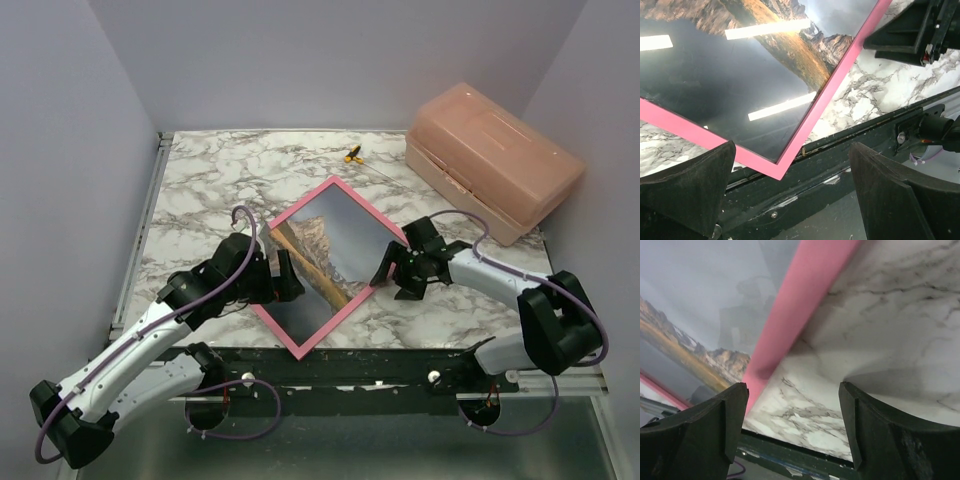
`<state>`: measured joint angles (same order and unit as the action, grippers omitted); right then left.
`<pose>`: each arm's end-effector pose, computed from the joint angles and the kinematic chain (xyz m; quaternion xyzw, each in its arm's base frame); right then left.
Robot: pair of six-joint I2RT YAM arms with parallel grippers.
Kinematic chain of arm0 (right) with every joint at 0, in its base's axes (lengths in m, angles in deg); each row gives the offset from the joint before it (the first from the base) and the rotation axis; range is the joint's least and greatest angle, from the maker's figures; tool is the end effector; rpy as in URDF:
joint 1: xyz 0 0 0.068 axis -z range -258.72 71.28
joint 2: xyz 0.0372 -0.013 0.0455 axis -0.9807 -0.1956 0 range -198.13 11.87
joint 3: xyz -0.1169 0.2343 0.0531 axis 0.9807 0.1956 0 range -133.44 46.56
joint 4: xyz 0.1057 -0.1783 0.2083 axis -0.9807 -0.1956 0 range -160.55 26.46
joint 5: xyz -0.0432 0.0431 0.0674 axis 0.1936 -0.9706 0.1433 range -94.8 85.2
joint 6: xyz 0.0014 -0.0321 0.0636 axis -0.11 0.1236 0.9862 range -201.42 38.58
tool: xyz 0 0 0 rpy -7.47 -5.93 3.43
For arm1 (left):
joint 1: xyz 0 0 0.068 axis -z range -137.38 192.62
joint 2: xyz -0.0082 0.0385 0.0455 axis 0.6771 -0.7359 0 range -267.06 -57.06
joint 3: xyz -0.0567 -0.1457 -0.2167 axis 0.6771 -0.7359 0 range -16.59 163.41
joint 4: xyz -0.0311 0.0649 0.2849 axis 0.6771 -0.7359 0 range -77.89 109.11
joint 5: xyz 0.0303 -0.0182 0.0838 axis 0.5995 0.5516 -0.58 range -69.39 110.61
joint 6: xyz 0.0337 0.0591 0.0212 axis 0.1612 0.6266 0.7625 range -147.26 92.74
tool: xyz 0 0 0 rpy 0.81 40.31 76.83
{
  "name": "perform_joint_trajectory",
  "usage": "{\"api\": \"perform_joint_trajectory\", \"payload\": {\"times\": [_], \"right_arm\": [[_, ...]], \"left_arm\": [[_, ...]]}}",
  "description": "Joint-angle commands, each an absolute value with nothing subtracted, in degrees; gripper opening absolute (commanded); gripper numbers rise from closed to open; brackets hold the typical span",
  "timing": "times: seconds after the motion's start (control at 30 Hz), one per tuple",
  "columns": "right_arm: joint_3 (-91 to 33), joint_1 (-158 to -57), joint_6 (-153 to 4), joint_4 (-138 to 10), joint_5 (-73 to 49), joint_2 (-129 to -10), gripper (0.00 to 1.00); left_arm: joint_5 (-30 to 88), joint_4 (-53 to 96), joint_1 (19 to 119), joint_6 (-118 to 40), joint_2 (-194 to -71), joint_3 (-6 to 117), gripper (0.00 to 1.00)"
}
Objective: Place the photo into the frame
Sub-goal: Adjust the photo frame at the center of the board.
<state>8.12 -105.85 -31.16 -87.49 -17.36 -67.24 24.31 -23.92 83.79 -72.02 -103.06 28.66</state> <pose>0.2420 0.1383 0.1120 0.1708 0.9548 0.2198 0.1038 0.1604 -0.1453 0.2638 -0.0161 0.9192 -0.2891 0.2669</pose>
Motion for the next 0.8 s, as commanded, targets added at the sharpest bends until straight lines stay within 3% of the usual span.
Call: {"api": "perform_joint_trajectory", "payload": {"times": [0.0,0.2,0.3,0.37,0.57,0.7,0.77], "right_arm": [[3.2,-108.2,-29.3,-88.8,-11.4,-71.4,0.78],[-1.3,-111.2,-29.8,-90.7,-7.1,-79.4,0.7],[-3.8,-111.7,-31.5,-93.9,-5.1,-82.6,0.46],[-4.3,-111.8,-32.4,-94.9,-2.5,-83.2,0.37],[-7.5,-111.8,-37.9,-98.3,5.7,-82.7,0.15],[-12.2,-111.6,-42.8,-100.2,11.8,-85.5,0.09],[-15.2,-111.6,-47.1,-99.9,13.6,-87.7,0.01]], "left_arm": [[25.0,-25.3,83.0,-71.0,-101.4,27.1,0.98],[24.5,-26.2,82.5,-70.5,-101.0,26.7,0.98],[24.0,-27.0,82.1,-69.9,-100.8,26.9,0.98],[23.4,-27.7,81.6,-69.5,-100.7,27.1,0.98],[23.3,-28.3,78.6,-67.7,-100.2,26.8,0.98],[24.0,-27.5,75.7,-66.3,-101.4,25.9,0.98],[24.3,-26.9,74.0,-65.8,-102.5,24.9,0.98]]}}
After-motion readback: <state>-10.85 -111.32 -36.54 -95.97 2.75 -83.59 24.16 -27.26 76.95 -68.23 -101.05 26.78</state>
